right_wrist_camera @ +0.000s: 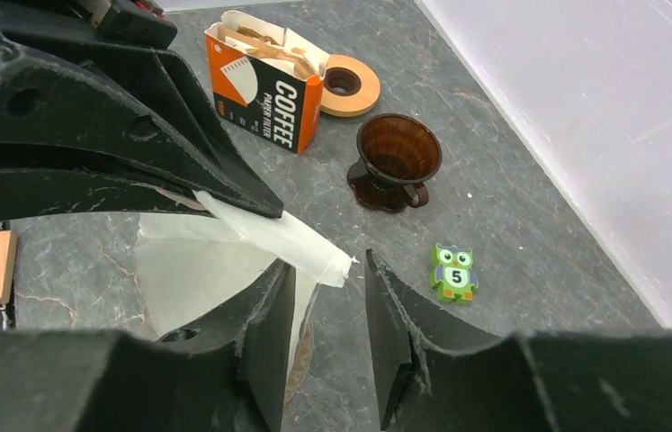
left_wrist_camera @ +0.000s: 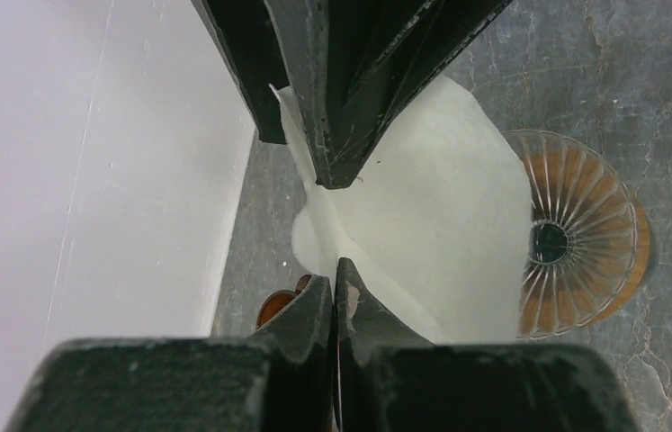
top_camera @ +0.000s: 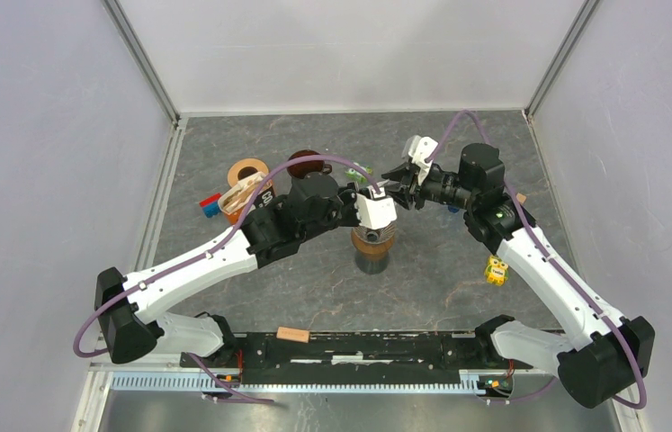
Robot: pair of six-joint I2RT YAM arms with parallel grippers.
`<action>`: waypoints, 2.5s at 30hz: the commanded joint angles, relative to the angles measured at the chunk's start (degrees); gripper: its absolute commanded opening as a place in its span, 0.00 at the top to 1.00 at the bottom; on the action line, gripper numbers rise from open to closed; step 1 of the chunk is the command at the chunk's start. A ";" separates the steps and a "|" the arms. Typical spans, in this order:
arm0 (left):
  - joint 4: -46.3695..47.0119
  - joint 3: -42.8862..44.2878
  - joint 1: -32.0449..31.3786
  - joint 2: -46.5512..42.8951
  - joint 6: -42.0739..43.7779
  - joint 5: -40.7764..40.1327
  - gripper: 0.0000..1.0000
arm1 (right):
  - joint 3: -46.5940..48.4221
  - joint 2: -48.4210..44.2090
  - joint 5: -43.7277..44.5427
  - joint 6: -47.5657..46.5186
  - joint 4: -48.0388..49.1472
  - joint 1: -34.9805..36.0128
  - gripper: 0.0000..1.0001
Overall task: Place the coffee filter in the dripper
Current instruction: Place the coffee filter in the coffee dripper.
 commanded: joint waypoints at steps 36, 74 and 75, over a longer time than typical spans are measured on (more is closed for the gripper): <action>11.94 -2.19 -0.35 0.27 -3.91 -7.47 0.77 | -0.92 -2.38 8.47 6.40 2.74 -0.25 1.00; -29.55 23.47 6.62 -1.59 -15.98 27.04 0.00 | 14.80 3.23 -0.55 -0.42 -30.21 -0.25 1.00; -29.52 23.19 7.16 -1.81 -16.07 27.20 0.00 | 15.11 3.53 -0.47 -0.71 -30.84 -0.21 1.00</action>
